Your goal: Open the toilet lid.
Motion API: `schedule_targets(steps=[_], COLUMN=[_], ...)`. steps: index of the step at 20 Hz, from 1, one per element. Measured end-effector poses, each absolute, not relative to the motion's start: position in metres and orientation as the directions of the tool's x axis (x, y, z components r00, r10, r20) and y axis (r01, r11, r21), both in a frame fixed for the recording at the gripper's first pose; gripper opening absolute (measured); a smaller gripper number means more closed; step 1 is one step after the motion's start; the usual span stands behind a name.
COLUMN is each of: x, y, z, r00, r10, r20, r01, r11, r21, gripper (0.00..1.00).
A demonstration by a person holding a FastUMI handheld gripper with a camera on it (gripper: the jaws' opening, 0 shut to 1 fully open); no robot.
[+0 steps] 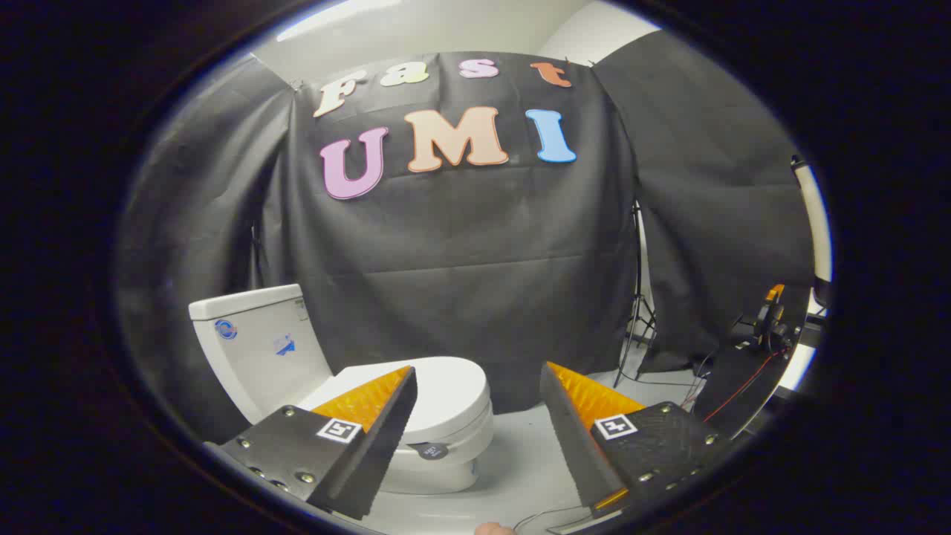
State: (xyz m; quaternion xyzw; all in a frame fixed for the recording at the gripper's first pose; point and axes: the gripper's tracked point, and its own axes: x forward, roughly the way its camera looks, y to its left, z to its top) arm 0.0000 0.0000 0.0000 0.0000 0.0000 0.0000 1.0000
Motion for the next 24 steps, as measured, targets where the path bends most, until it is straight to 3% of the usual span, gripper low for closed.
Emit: schedule_targets(steps=[15,24], x=[0.018,0.037], y=[0.019,0.021], z=[-0.018,-0.022], r00=[1.000,0.999], r10=[0.010,-0.003], r20=[-0.026,-0.036], r01=[-0.011,0.004], r11=[0.999,1.000], r21=[-0.048,0.027], gripper=[0.98,0.98])
